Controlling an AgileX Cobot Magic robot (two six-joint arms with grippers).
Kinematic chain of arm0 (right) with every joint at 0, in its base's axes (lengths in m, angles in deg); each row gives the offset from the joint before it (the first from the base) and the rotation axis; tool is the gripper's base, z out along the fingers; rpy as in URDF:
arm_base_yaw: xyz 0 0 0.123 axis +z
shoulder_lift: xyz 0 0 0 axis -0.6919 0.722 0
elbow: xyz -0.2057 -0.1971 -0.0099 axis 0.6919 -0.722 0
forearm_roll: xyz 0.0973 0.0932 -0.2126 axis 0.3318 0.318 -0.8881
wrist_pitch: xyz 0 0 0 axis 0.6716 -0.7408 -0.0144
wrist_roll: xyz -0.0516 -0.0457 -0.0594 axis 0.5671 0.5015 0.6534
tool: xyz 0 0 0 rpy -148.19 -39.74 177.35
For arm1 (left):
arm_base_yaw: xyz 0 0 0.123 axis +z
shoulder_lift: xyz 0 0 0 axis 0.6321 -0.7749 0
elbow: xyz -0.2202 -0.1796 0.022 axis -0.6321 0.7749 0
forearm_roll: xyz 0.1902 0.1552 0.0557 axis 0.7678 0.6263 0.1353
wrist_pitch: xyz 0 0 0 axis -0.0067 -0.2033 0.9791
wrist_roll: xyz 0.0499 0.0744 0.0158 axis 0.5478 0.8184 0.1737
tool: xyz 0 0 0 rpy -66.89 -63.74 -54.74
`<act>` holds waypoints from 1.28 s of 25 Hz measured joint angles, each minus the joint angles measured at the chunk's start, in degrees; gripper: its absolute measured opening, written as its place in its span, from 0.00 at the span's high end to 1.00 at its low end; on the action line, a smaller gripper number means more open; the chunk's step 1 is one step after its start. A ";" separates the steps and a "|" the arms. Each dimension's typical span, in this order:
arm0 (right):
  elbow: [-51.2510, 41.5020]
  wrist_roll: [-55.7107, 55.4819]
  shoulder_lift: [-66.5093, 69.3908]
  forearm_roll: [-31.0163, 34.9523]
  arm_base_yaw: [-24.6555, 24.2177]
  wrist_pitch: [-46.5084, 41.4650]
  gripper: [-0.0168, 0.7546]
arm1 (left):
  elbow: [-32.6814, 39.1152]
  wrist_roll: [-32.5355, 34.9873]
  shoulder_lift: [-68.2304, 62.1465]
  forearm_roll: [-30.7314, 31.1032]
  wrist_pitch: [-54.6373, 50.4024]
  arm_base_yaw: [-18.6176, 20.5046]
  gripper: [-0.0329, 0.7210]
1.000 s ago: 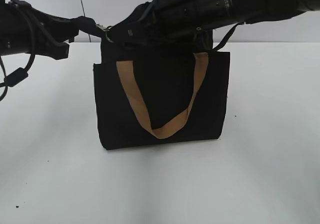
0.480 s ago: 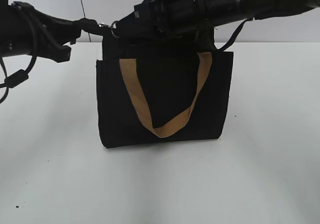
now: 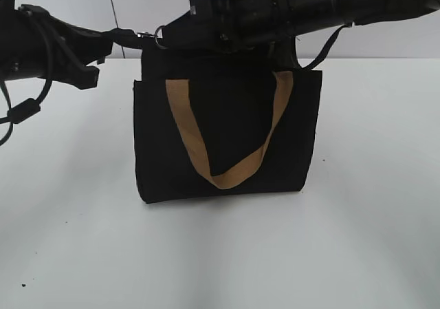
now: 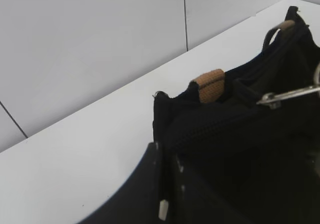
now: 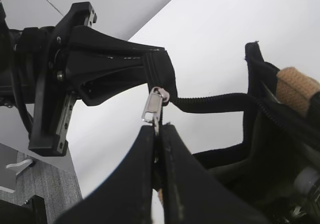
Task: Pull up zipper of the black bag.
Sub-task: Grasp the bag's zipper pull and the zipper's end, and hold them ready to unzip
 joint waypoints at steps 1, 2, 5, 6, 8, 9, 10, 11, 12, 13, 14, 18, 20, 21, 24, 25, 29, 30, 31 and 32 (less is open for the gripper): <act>0.00 -0.18 0.00 0.00 -0.07 0.00 0.99 | 0.00 0.00 0.00 0.00 0.00 0.00 0.95; 0.00 -0.45 0.00 0.00 -0.07 0.00 0.99 | 0.00 0.00 0.00 0.04 -0.06 0.00 0.95; 0.00 -0.79 0.00 0.06 -0.07 -0.11 0.99 | 0.00 0.05 0.00 0.09 -0.33 0.00 0.95; 0.00 -0.84 0.00 0.06 -0.07 -0.11 0.99 | 0.00 0.05 0.00 0.09 -0.53 0.00 0.95; 0.00 -0.91 0.00 0.12 -0.07 -0.11 0.99 | 0.00 0.05 0.00 0.09 -1.02 -0.10 0.95; 0.00 -0.91 0.00 0.17 -0.07 -0.11 0.99 | 0.00 0.13 0.00 0.09 -1.31 -0.18 0.95; 0.00 -0.93 0.00 0.22 -0.07 -0.15 0.99 | 0.00 0.19 0.00 0.09 -1.46 -0.20 0.95; 0.00 -0.93 0.00 0.22 -0.07 -0.15 0.99 | 0.00 0.19 0.00 0.09 -1.70 -0.25 0.95; 0.00 -0.93 0.00 0.23 -0.07 -0.15 0.99 | 0.00 0.19 0.00 0.09 -1.87 -0.25 0.95; 0.00 -0.98 0.00 0.28 -0.07 -0.15 0.99 | 0.00 0.19 0.00 0.09 -2.00 -0.28 0.95; 0.00 -0.98 0.00 0.34 -0.07 -0.15 0.99 | 0.00 0.19 0.00 0.09 -2.07 -0.28 0.95; 0.00 -0.98 0.00 0.40 -0.07 0.29 0.99 | 0.00 0.19 0.00 0.09 -2.12 -0.28 0.95; 0.00 -0.87 0.00 0.45 -0.07 0.67 0.99 | 0.00 0.19 0.00 0.09 -2.18 -0.28 0.95; 0.00 -0.59 0.00 0.45 -0.07 0.81 0.99 | 0.00 0.19 0.00 0.09 -2.13 -0.28 0.95; 0.00 0.91 0.00 0.77 -0.07 1.26 0.99 | 0.00 0.19 0.00 0.09 -1.71 -0.28 0.95; 0.00 1.55 0.00 1.01 -0.07 1.32 0.99 | 0.00 0.19 0.00 -0.02 -1.51 -0.28 0.95; 0.00 4.81 0.00 1.72 -0.07 1.23 0.99 | 0.00 0.19 0.00 -0.19 -0.93 -0.18 0.95; 0.00 5.55 0.00 1.85 -0.07 0.89 0.98 | 0.00 0.19 0.00 -0.24 -0.67 -0.14 0.95; 0.00 6.32 0.16 2.10 -0.13 0.33 0.98 | 0.00 0.19 0.00 -0.31 -0.13 -0.07 0.95; 0.00 6.87 0.50 2.37 -0.13 -0.42 0.97 | 0.00 0.19 0.00 -0.44 0.44 0.04 0.95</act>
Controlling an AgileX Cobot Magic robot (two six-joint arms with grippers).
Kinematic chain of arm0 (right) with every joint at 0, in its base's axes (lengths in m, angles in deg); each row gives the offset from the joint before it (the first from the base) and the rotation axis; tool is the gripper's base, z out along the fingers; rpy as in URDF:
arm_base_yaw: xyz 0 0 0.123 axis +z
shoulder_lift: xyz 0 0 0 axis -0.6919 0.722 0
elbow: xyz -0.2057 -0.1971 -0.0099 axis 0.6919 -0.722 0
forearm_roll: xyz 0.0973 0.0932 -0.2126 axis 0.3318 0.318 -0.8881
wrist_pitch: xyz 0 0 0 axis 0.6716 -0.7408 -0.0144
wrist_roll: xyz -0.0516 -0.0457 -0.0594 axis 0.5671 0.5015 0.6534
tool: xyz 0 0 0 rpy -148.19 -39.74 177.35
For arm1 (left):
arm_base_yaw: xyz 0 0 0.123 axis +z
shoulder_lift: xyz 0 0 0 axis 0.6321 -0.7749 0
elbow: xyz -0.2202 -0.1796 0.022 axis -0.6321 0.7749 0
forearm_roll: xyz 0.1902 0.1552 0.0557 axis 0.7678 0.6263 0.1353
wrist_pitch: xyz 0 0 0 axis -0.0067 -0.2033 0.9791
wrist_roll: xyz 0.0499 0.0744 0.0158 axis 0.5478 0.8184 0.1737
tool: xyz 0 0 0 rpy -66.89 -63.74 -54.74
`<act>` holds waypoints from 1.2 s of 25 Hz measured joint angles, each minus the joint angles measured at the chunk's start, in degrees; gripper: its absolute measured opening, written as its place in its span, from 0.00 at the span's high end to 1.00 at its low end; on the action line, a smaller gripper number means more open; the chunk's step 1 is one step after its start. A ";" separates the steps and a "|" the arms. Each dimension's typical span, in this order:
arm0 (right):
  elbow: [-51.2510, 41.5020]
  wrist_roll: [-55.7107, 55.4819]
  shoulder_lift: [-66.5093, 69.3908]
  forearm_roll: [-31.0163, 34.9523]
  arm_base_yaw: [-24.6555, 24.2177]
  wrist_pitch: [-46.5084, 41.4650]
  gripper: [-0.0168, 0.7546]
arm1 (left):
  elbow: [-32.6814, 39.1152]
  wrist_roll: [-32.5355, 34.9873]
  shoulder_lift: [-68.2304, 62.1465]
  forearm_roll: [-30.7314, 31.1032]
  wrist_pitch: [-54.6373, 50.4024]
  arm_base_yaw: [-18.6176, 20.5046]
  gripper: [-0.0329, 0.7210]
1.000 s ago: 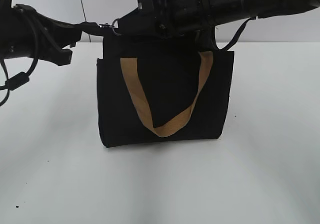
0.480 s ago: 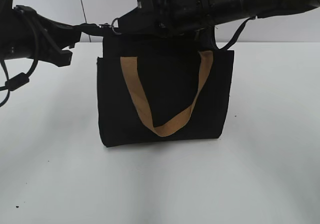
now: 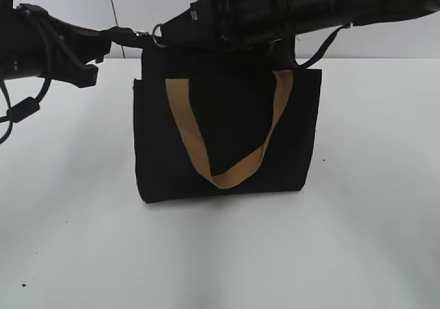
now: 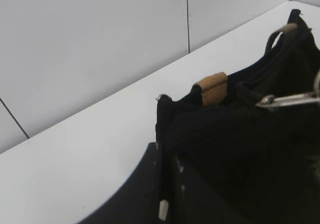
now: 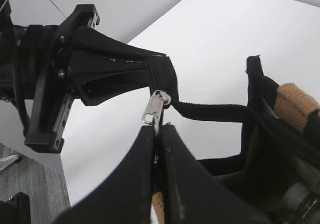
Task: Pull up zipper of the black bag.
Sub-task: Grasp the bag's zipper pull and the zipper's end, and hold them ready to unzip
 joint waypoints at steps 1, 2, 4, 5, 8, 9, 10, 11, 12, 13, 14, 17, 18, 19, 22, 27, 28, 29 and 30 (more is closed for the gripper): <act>0.00 0.26 0.38 0.28 -0.05 -0.50 0.97 | 0.00 -0.05 0.00 -0.16 0.65 0.12 0.95; 0.00 0.45 0.84 0.51 -0.05 -0.87 0.97 | 0.00 -0.05 0.00 -0.37 1.79 0.34 0.95; 0.00 0.64 1.47 0.74 -0.11 -1.52 0.96 | 0.00 -0.17 0.00 -0.74 5.02 0.63 0.95; 0.00 0.77 1.60 0.74 -0.11 -1.58 0.96 | 0.00 -0.44 0.00 -0.85 7.13 0.68 0.95; 0.00 1.53 1.66 1.08 -0.11 -1.58 0.96 | 0.00 -1.76 0.00 -0.99 12.83 0.69 0.95; 0.00 1.88 1.66 1.07 -0.11 -1.58 0.96 | 0.00 -2.18 0.00 -1.02 14.17 0.69 0.95; 0.00 2.00 1.66 1.07 -0.11 -1.58 0.96 | 0.00 -2.56 0.00 -1.02 15.03 0.69 0.95; 0.00 2.42 1.66 1.07 -0.11 -1.58 0.96 | 0.00 -3.07 0.00 -0.95 15.65 0.69 0.95; 0.00 2.71 1.66 1.07 -0.11 -1.58 0.96 | 0.00 -3.51 0.00 -0.90 15.98 0.69 0.95; 0.00 3.09 1.66 1.07 -0.11 -1.58 0.96 | 0.00 -3.78 0.00 -0.69 16.17 0.69 0.95; 0.00 3.34 1.72 1.07 -0.11 -1.58 0.95 | 0.00 -3.84 0.00 -0.55 16.31 0.69 0.95; 0.00 3.78 2.26 1.27 -0.11 -2.11 0.91 | 0.00 -3.96 0.00 -0.16 16.87 0.69 0.95; 0.00 3.83 2.49 1.28 -0.11 -2.11 0.89 | 0.00 -3.96 0.00 -0.04 17.23 0.69 0.95; 0.00 3.83 2.72 1.42 -0.11 -2.19 0.88 | 0.00 -4.01 0.00 -0.05 17.48 0.69 0.95; 0.00 3.89 3.11 1.49 -0.11 -2.24 0.86 | 0.00 -4.07 0.00 -0.05 17.91 0.69 0.95; 0.00 3.89 3.11 1.49 -0.11 -2.37 0.86 | 0.00 -4.07 0.00 -0.05 17.91 0.69 0.95; 0.00 3.89 3.11 1.49 -0.11 -2.71 0.86 | 0.00 -4.07 0.00 -0.05 17.91 0.69 0.95; 0.00 3.89 3.11 1.49 -0.11 -3.45 0.86 | 0.00 -4.07 0.00 -0.05 17.91 0.69 0.95; 0.00 3.89 3.11 1.49 -0.11 -4.37 0.86 | 0.00 -4.07 0.00 -0.05 17.91 0.69 0.95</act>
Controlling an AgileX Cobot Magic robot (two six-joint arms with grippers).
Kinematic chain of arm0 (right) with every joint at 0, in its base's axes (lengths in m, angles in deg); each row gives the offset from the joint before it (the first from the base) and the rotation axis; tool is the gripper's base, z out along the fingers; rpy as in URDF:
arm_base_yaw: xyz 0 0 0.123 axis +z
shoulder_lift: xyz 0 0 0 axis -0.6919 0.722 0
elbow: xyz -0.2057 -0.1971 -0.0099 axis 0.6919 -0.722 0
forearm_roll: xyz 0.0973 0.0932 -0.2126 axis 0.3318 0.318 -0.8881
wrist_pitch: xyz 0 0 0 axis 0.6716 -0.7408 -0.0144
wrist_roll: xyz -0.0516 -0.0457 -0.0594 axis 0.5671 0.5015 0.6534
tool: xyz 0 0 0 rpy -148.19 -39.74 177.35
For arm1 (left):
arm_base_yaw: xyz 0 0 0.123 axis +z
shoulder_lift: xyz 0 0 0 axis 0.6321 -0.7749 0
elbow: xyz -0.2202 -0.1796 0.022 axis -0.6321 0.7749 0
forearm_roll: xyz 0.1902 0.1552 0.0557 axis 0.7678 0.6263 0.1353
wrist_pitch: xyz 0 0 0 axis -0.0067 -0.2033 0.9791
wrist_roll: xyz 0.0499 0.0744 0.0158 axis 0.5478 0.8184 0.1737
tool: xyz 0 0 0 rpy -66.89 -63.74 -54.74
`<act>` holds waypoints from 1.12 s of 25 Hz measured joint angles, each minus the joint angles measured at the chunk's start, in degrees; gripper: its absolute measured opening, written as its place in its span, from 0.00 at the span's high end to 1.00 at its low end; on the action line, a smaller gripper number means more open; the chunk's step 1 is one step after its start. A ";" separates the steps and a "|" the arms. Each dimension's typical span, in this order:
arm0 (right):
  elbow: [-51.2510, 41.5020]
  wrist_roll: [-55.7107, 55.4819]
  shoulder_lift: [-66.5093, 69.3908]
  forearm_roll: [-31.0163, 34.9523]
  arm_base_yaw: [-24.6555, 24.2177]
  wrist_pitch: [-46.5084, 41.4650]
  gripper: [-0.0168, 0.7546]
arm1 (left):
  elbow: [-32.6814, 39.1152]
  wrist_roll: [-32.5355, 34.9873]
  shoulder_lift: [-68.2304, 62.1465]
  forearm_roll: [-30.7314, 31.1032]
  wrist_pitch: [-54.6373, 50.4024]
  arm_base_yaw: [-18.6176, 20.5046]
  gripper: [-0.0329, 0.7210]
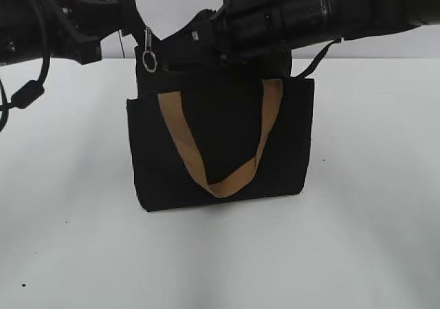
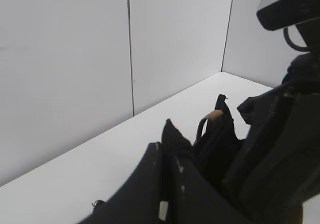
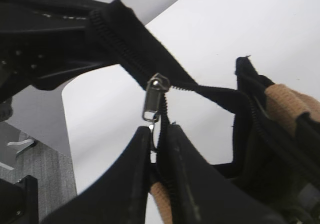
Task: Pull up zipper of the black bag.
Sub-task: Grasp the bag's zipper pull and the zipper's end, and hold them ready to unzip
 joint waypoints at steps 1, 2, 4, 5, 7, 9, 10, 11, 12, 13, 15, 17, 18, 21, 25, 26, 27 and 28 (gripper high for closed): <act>0.00 0.16 0.00 0.00 0.00 -1.63 0.85 | 0.00 0.00 0.00 0.02 0.00 0.00 0.95; 0.00 0.39 0.00 0.00 0.00 -3.75 0.83 | 0.00 0.00 0.00 0.02 0.00 0.00 0.95; 0.00 0.96 0.00 -0.06 0.00 -7.55 0.80 | 0.00 0.00 0.00 0.15 0.00 0.00 0.95; 0.02 1.20 0.00 -0.18 0.00 -8.84 0.77 | 0.00 0.00 0.00 0.21 0.00 0.00 0.95; 0.07 1.32 0.00 -1.17 0.00 -9.80 0.73 | 0.00 0.00 0.00 0.33 0.00 0.00 0.95; 0.07 1.35 0.00 -2.95 0.00 -10.00 0.68 | 0.00 0.00 0.00 0.39 0.00 0.00 0.95; 0.07 1.39 0.00 -3.95 0.00 -10.05 0.65 | 0.00 0.00 0.00 0.44 0.00 0.00 0.95; 0.07 1.39 0.00 -4.61 0.00 -10.11 0.63 | 0.00 0.00 0.00 0.44 0.00 0.00 0.95; 0.09 1.46 0.05 -5.25 0.00 -10.11 0.62 | 0.00 0.00 0.00 0.44 0.05 0.00 0.95; 0.09 1.53 0.12 -5.68 0.00 -10.24 0.62 | 0.00 0.00 0.00 0.44 0.05 0.00 0.95; 0.09 2.36 0.58 -6.75 0.00 -10.58 0.61 | 0.00 0.00 0.00 0.44 0.05 0.00 0.95; 0.19 3.51 1.59 -8.70 0.19 -10.77 0.60 | 0.00 0.00 0.00 0.44 0.05 0.00 0.95; 0.19 3.97 2.11 -9.61 0.55 -10.77 0.58 | 0.00 0.00 0.00 0.44 0.11 0.00 0.95; 0.19 4.82 3.15 -11.44 2.60 -7.97 0.53 | 0.00 0.00 0.00 0.45 0.28 0.00 0.95; 0.19 4.84 3.17 -11.32 4.45 -1.38 0.45 | 0.00 0.00 0.00 0.50 0.34 0.00 0.95; 0.19 4.38 3.17 -11.18 4.46 -0.45 0.44 | 0.00 0.00 0.00 0.50 0.34 0.00 0.95; 0.19 3.95 3.07 -10.87 4.46 0.03 0.43 | 0.00 0.00 0.00 0.52 0.34 0.00 0.95; 0.19 3.53 2.96 -10.70 4.46 0.71 0.43 | 0.00 0.00 0.00 0.52 0.34 0.05 0.95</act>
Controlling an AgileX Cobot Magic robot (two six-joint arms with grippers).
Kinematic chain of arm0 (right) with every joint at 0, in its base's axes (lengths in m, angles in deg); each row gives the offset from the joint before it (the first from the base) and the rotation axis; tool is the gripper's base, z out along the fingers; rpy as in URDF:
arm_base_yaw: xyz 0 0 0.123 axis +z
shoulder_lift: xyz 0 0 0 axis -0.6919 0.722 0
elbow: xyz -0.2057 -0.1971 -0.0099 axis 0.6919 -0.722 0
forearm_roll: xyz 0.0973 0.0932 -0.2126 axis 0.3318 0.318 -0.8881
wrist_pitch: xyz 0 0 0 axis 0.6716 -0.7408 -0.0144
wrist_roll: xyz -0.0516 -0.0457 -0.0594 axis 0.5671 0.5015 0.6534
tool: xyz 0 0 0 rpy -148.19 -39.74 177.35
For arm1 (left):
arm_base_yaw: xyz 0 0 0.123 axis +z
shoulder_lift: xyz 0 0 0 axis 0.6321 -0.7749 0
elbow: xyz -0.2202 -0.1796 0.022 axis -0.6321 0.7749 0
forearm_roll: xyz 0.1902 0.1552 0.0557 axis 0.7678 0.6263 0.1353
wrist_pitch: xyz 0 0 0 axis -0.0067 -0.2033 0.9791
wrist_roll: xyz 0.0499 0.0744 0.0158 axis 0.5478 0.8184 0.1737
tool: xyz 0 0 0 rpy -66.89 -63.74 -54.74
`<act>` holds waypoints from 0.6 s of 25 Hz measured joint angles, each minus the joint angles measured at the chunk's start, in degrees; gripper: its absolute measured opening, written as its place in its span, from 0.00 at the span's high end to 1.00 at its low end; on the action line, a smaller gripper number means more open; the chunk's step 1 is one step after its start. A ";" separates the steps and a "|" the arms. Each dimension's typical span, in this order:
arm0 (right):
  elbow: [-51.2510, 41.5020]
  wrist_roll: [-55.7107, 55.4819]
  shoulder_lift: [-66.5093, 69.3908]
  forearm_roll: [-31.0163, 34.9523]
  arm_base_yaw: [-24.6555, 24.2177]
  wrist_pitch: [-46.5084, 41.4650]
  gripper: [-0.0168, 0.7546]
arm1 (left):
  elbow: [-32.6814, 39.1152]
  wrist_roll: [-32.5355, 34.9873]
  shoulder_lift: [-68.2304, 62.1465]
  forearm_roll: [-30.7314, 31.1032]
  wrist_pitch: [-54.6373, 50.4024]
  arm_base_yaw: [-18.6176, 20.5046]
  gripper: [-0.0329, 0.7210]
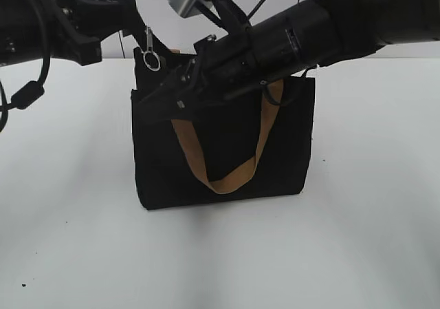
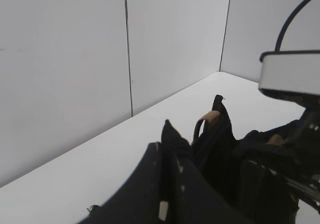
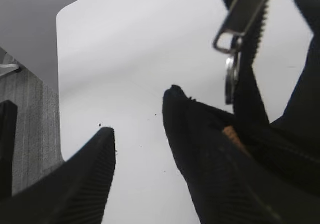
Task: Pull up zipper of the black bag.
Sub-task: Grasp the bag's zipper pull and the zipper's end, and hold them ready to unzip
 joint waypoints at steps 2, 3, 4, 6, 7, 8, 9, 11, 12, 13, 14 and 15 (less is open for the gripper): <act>0.00 -0.37 -0.72 0.82 0.00 1.20 0.42 | 0.00 0.00 0.00 0.05 0.00 0.00 0.95; 0.00 -0.40 -1.26 1.25 0.00 1.76 0.42 | 0.00 0.00 0.00 0.05 0.00 0.00 0.95; 0.00 -0.40 -1.68 1.57 0.00 2.35 0.42 | 0.00 0.00 0.00 0.05 0.00 0.00 0.95; 0.00 -0.41 -2.51 2.37 0.00 3.93 0.42 | 0.00 0.00 0.00 0.05 0.00 0.00 0.95; 0.05 -0.47 -2.60 2.68 0.00 4.57 0.42 | 0.00 0.00 0.00 0.05 0.00 0.00 0.95; 0.05 -0.47 -2.65 2.85 0.00 5.19 0.42 | 0.00 0.00 0.00 0.05 0.04 0.00 0.95; 0.05 -0.47 -2.65 2.91 0.00 5.78 0.42 | 0.00 0.00 0.00 0.05 0.04 0.00 0.95; 0.05 -0.53 -2.65 2.97 0.00 6.88 0.42 | 0.00 0.00 0.00 0.05 0.04 0.00 0.95; 0.05 -0.53 -2.65 3.01 0.00 7.35 0.42 | 0.00 0.00 0.00 0.05 0.04 0.00 0.95; 0.05 -0.53 -2.65 3.01 0.00 7.74 0.42 | 0.00 0.00 0.00 0.10 0.04 0.00 0.95; 0.05 -0.53 -2.65 3.01 0.00 8.01 0.42 | 0.00 0.00 0.00 0.10 0.04 0.00 0.95; 0.05 -0.53 -2.65 3.01 0.00 8.23 0.42 | 0.00 0.00 0.00 0.10 0.04 0.00 0.95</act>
